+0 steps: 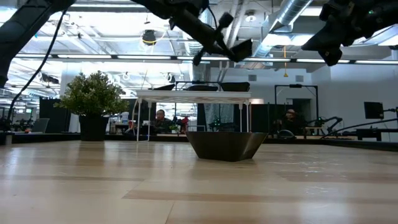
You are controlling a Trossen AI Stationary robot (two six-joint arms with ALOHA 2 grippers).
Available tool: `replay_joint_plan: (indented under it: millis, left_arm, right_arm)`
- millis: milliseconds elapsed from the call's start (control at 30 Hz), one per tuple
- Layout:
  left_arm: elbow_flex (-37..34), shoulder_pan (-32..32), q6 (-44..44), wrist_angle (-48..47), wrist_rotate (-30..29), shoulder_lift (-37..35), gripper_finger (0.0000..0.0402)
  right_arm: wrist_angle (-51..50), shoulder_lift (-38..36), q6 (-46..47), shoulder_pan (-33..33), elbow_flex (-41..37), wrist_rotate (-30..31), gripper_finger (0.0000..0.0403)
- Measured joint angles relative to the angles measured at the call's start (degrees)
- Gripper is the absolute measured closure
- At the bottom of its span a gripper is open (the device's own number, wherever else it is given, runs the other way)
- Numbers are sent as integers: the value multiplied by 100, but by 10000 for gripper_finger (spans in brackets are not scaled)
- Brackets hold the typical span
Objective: Pick & Place Mini shaped plates
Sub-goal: Stack the black distorted square plate on top of the black distorted square plate on the shelf
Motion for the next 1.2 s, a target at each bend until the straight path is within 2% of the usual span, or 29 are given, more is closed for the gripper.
replay_joint_plan:
  millis: [200, 400, 500, 800, 1200]
  left_arm:
    - [2, 4, -15, -358, -32, 130, 399]
    - [1, -8, -7, -761, -509, 146, 399]
    - [0, -28, -34, -922, -608, 146, 399]
    - [2, -49, -172, -931, -557, 293, 399]
    - [0, -72, -204, -920, -500, 345, 398]
  right_arm:
    - [986, 16, -686, -4, 0, 310, 401]
    - [1007, 661, -1281, -11, 398, 1546, 401]
    - [926, 1093, -1312, -11, 626, 1906, 401]
    - [730, 1854, -1199, 22, 793, 1920, 401]
    - [612, 1824, -1004, -46, 793, 1915, 401]
